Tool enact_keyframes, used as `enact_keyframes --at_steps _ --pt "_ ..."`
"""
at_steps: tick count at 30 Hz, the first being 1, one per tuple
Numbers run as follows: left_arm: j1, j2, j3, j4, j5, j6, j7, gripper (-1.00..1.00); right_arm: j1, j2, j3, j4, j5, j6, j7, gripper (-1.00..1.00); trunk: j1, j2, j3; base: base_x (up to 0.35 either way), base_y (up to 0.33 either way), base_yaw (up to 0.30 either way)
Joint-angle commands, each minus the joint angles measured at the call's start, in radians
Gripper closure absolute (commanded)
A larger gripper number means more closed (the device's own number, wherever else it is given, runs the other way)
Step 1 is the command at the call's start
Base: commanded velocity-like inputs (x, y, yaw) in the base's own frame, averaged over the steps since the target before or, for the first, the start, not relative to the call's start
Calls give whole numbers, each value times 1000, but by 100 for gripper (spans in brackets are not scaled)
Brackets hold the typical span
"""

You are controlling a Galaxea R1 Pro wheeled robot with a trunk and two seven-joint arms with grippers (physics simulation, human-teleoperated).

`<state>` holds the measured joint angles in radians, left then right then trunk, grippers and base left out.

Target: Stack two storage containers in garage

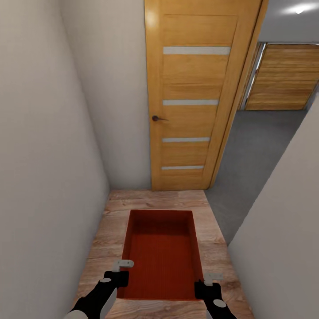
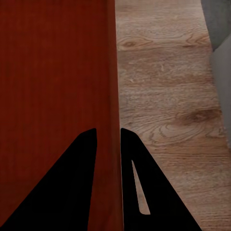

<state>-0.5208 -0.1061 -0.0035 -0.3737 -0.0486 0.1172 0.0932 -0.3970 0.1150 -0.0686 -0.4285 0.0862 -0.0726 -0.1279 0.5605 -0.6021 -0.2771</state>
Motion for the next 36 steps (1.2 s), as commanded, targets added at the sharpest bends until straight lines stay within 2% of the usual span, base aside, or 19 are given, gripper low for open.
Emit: enact_keyframes --at_steps 1,36 --pt "-1 -9 -10 -5 -1 6 -31 100 0 2 -10 4 3 13 -13 100 1 -1 -1 334 0 0" --pt "-1 -9 -10 -5 -1 6 -31 100 0 2 -10 4 3 13 -13 100 1 -1 -1 332 0 0"
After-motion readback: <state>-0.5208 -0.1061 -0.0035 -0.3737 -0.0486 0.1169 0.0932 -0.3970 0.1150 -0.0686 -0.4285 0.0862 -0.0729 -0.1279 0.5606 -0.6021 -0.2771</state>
